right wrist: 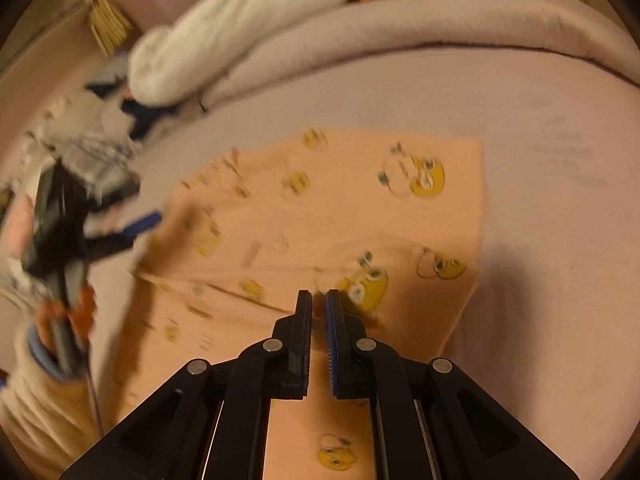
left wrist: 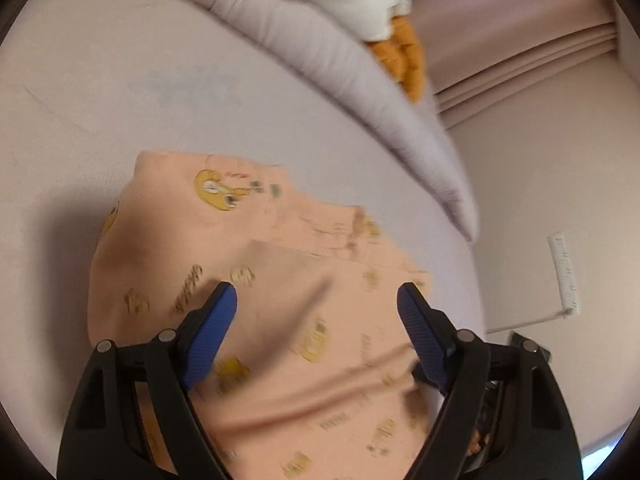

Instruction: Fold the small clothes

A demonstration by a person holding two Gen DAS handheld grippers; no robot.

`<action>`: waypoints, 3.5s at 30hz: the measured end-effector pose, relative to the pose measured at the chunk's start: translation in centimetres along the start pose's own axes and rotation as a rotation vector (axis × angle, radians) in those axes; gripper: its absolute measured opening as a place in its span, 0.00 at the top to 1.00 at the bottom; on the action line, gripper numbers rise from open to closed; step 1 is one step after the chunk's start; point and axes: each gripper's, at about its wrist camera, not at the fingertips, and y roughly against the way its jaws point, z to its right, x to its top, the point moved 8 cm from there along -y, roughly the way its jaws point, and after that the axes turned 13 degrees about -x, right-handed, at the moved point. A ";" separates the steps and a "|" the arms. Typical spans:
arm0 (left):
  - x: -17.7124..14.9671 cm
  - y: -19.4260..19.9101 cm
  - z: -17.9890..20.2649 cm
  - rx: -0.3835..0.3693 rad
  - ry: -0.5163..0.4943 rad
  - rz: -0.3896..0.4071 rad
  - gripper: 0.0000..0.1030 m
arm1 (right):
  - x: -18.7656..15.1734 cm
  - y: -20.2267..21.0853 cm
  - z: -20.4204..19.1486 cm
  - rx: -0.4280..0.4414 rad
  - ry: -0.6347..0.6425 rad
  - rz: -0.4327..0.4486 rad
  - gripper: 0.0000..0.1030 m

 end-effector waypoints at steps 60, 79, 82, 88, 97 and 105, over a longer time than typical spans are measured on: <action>-21.1 14.1 0.4 -0.103 0.021 -0.090 0.02 | -15.6 6.2 1.7 0.329 -0.334 -0.053 0.46; -26.8 16.5 0.7 -0.192 0.068 -0.109 0.40 | -21.5 7.5 -1.2 0.483 -0.341 -0.124 0.71; -28.1 17.0 0.7 -0.208 0.098 -0.110 0.51 | -22.1 7.7 -1.4 0.495 -0.351 -0.137 0.75; -28.7 17.2 0.3 -0.205 0.131 -0.098 0.60 | -22.1 7.6 -1.7 0.495 -0.349 -0.146 0.75; -28.1 17.1 -1.6 -0.186 0.221 -0.047 0.99 | -22.5 7.0 -1.1 0.494 -0.391 -0.115 1.00; -28.1 18.0 -0.6 -0.248 0.254 0.010 0.99 | -21.8 8.2 -2.2 0.577 -0.407 -0.051 1.00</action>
